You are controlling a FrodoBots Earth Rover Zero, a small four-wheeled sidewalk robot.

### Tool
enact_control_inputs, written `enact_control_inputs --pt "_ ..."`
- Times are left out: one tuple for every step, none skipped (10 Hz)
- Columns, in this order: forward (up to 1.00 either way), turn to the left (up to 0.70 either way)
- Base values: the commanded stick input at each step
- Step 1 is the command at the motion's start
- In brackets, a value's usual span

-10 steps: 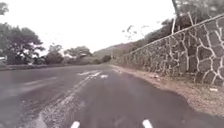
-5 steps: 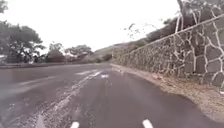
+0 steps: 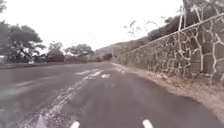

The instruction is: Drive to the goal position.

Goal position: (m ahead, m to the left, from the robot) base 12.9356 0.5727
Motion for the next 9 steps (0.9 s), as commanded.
enact_control_inputs --pt "0.5 0.0" --pt "0.5 0.0" --pt "0.5 0.0" --pt "0.5 0.0" --pt "0.5 0.0" --pt "0.5 0.0" --pt "0.5 0.0" --pt "0.5 0.0" --pt "0.5 0.0"
